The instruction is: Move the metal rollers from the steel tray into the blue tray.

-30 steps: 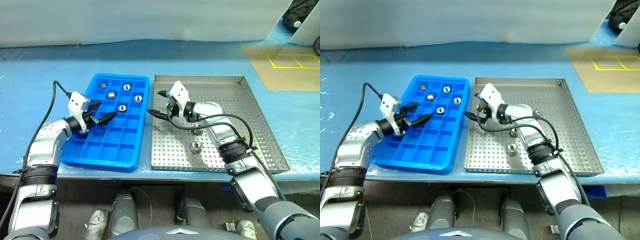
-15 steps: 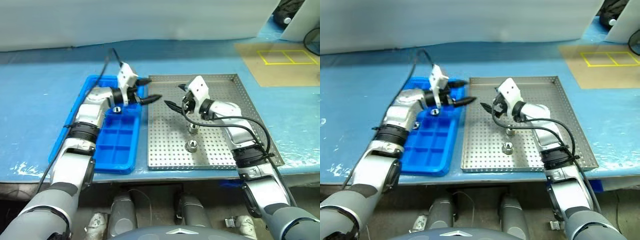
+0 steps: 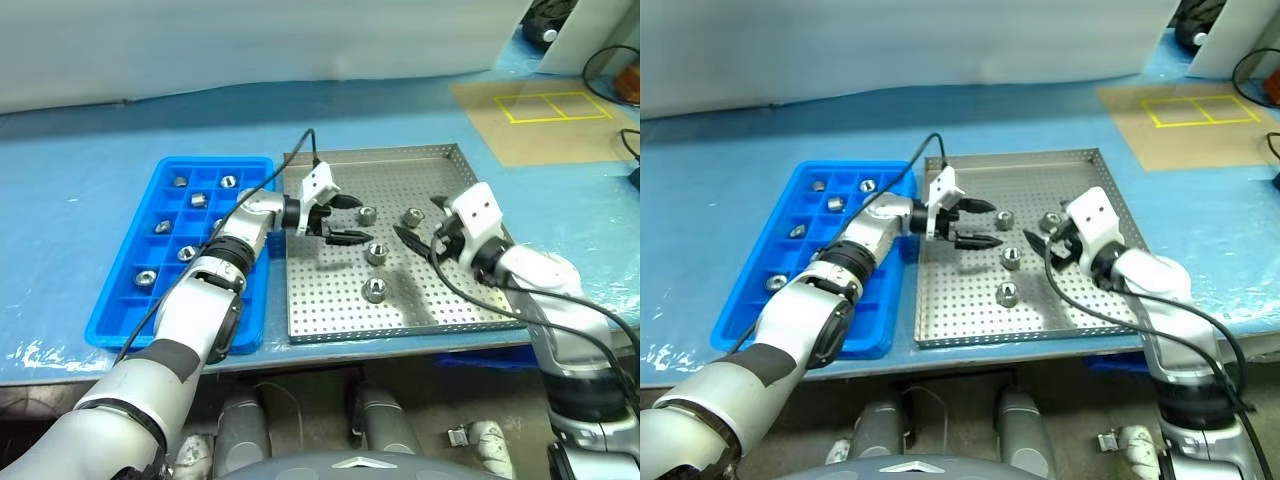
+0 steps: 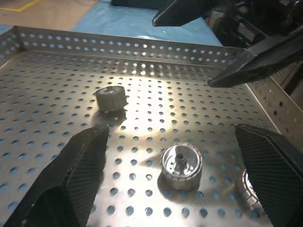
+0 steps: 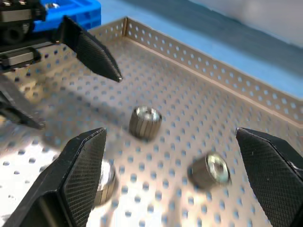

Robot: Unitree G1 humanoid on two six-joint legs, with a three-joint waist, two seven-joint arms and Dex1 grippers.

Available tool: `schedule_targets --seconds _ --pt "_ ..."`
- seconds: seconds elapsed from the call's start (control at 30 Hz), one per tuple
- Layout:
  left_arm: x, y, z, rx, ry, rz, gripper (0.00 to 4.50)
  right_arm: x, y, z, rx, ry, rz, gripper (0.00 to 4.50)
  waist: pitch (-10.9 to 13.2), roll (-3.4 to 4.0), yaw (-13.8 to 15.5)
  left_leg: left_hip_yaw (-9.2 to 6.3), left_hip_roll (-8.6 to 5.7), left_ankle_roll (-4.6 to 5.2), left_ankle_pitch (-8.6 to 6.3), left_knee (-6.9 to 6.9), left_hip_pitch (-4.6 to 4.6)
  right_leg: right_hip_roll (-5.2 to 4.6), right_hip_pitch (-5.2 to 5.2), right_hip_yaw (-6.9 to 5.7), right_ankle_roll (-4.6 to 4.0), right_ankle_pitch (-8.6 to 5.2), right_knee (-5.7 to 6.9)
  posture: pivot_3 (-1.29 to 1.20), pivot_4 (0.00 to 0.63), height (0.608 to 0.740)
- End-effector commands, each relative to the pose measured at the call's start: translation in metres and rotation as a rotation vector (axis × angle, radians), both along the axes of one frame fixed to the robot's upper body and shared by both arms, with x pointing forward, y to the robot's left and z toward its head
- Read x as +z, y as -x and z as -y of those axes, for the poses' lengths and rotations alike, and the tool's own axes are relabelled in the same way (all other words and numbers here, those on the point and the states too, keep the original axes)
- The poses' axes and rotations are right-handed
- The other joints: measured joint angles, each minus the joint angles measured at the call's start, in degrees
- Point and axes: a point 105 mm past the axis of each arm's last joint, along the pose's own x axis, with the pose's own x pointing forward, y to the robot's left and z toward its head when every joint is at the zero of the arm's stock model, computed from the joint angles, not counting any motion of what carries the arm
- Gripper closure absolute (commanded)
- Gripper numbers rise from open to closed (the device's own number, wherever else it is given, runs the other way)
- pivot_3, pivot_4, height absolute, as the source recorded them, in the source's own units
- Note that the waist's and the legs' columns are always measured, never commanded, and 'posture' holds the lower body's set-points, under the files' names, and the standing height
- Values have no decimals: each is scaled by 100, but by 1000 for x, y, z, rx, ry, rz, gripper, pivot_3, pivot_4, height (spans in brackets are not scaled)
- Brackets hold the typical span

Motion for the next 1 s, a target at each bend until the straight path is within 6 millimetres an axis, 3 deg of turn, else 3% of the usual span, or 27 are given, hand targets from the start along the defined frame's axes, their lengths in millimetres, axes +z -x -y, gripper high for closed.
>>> schedule_targets --seconds 0.03,0.13,0.27,0.5,0.7,0.9,1.0 --pt "8 3 10 -53 -27 65 34 17 16 6 -23 1 42 0 -1 1 -109 0 0 1 0 3 1 0 0 0 0 0 1 -743 150 740" --pt "6 7 17 -78 -31 69 34 15 26 14 -69 3 25 0 -2 3 -239 0 2 1 -1 8 3 1 2 -1 5 -2 2 -769 150 740" --pt "17 8 23 -82 32 64 34 13 31 18 -106 1 16 0 -2 3 -374 0 -3 9 -6 23 -3 0 2 -5 41 -23 1 -773 150 740" --pt "28 10 17 -108 112 73 34 11 36 22 -120 -9 -13 0 -2 3 -545 0 -13 41 -27 57 -20 -7 2 -12 45 -26 -3 -749 150 740" --pt "35 8 -1 -60 213 84 34 4 41 6 -66 -31 -56 0 -2 4 -575 -1 -27 66 -43 81 -35 -21 2 -18 25 -14 -8 -686 150 740" --pt "48 29 -44 -19 334 1 34 -2 39 0 -20 -26 -113 0 -2 7 -571 -1 -17 66 -43 79 -32 -18 1 -19 10 -5 -4 -616 150 740" --pt "38 36 -56 40 292 -18 34 -5 39 -7 17 -30 -136 0 -2 9 -523 -3 -6 63 -42 80 -34 -15 4 -19 11 -5 -1 -561 150 740"
